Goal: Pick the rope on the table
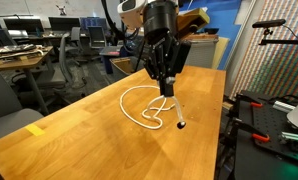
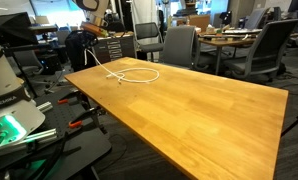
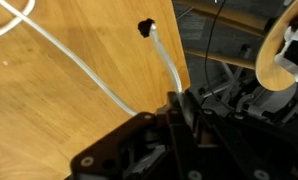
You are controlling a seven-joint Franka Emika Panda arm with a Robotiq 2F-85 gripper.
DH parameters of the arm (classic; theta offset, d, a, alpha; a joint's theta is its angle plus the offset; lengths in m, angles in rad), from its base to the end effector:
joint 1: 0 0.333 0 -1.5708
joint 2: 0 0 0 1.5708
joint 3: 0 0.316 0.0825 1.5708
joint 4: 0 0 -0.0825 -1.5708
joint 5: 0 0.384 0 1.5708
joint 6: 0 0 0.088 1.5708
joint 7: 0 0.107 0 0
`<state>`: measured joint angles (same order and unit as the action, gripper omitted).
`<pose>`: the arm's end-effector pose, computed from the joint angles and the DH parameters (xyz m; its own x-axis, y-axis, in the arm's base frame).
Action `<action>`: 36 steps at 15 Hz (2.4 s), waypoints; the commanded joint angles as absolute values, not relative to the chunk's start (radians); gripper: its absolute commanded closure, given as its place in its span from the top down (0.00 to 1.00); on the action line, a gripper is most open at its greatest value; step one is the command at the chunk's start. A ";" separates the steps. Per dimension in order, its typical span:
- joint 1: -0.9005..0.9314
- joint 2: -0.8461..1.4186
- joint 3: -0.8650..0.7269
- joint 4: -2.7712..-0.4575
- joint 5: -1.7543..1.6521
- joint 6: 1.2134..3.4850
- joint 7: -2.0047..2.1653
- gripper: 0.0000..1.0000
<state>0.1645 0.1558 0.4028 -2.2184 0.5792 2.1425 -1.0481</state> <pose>0.4289 0.3004 0.3016 0.3696 0.9006 0.2286 0.8500 -0.2283 -0.4747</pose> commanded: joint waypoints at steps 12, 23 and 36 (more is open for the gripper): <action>0.071 0.248 0.072 -2.502 0.070 2.881 -0.859 1.00; 0.006 0.297 0.090 -2.489 -0.163 2.792 -0.649 0.97; -0.012 0.447 0.240 -2.423 -0.109 2.808 -0.621 0.60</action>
<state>-0.0001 0.4163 0.2339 -2.4485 -0.0958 2.7938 -0.6247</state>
